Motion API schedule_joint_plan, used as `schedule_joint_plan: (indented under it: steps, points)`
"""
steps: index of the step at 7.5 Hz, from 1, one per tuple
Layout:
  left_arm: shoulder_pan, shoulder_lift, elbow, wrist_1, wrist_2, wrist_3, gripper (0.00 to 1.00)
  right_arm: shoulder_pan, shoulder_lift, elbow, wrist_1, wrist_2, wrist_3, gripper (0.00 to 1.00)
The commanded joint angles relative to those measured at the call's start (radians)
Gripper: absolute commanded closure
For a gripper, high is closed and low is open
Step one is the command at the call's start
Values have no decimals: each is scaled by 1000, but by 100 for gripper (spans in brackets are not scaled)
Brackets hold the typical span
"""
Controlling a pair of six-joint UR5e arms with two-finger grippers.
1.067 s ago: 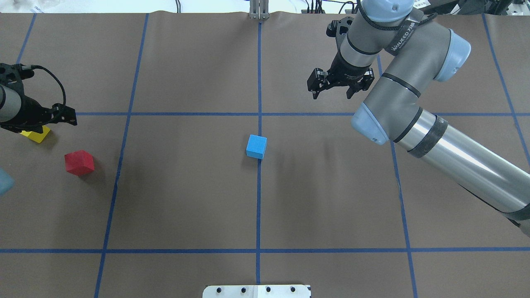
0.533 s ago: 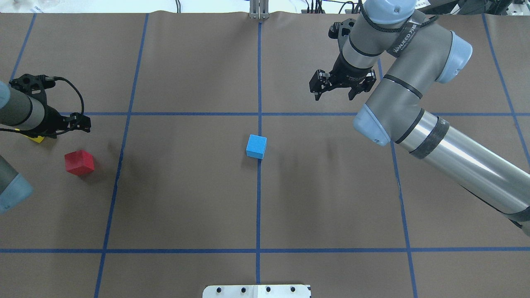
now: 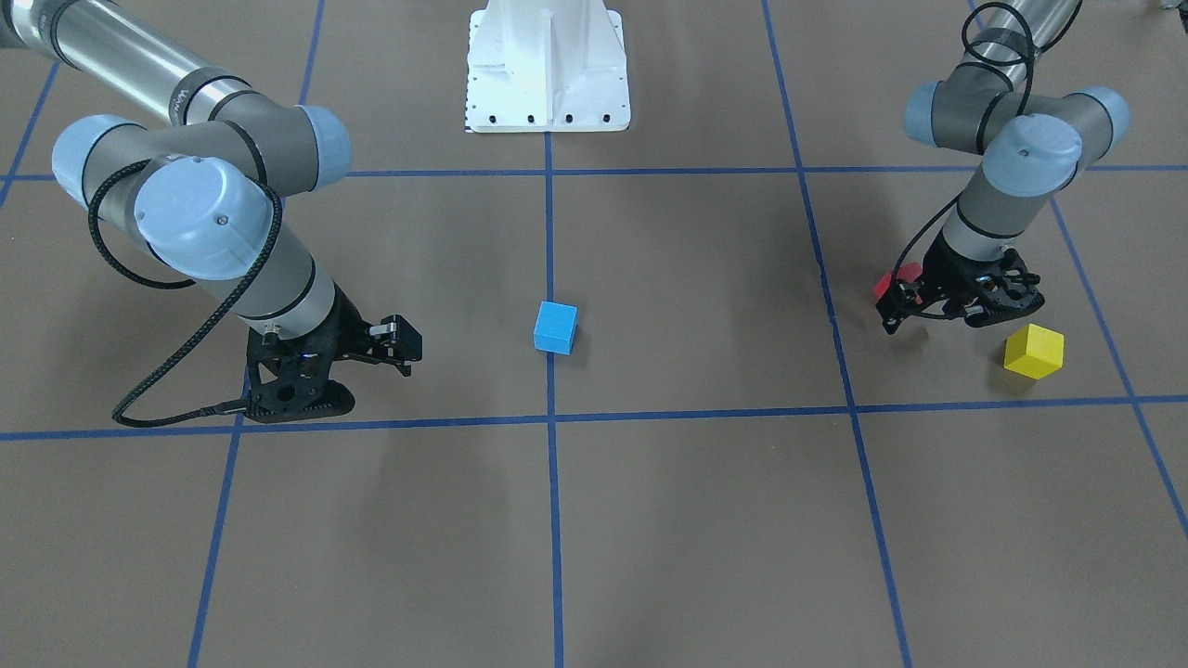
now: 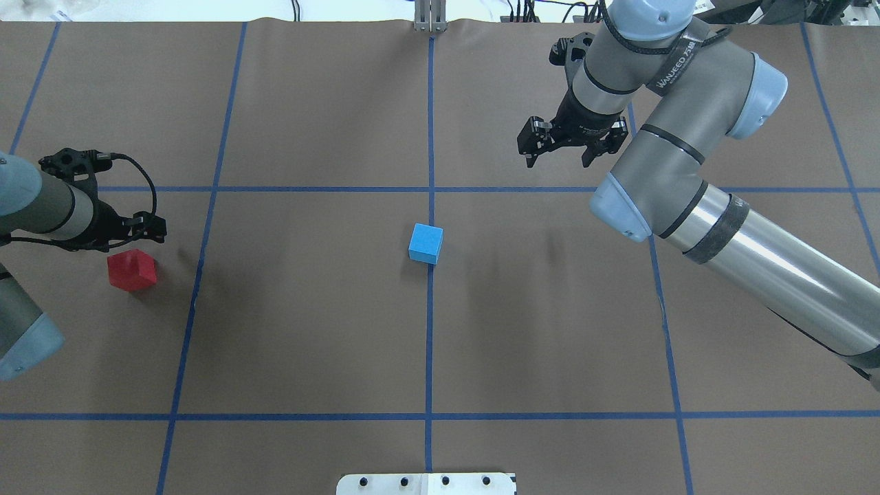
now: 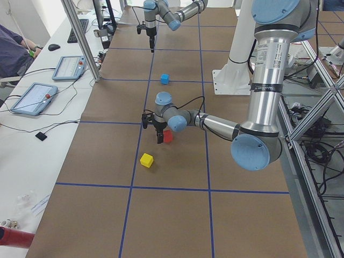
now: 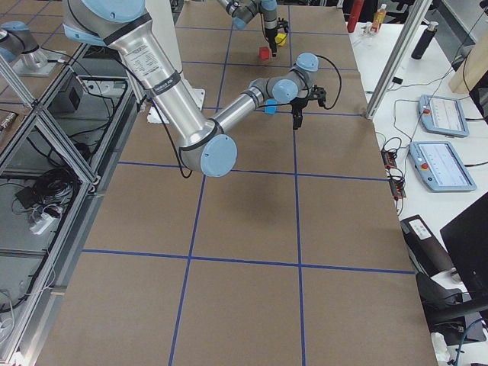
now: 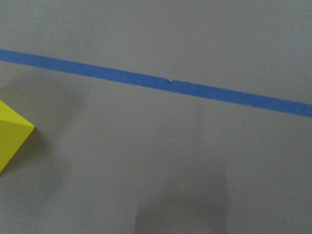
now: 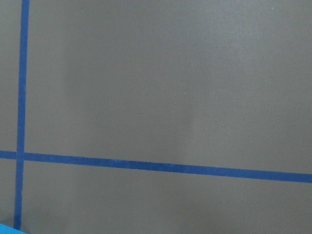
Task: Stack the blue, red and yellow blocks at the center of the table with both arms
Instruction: 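Lower the left gripper onto the red cube and close on it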
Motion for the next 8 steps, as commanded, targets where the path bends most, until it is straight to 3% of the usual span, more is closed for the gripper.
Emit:
schedule_joint_plan:
  steps: [1,6,8]
  points:
    - [3,53,-58,4,-18,-1,0,1,-7,1,-1,-1,0,1]
    - [55,55,-57,4,-12,-5,1,1,-21,3,1,-4,0,1]
    - [60,56,-66,5,-10,-45,100,4,-23,4,1,-2,0,1]
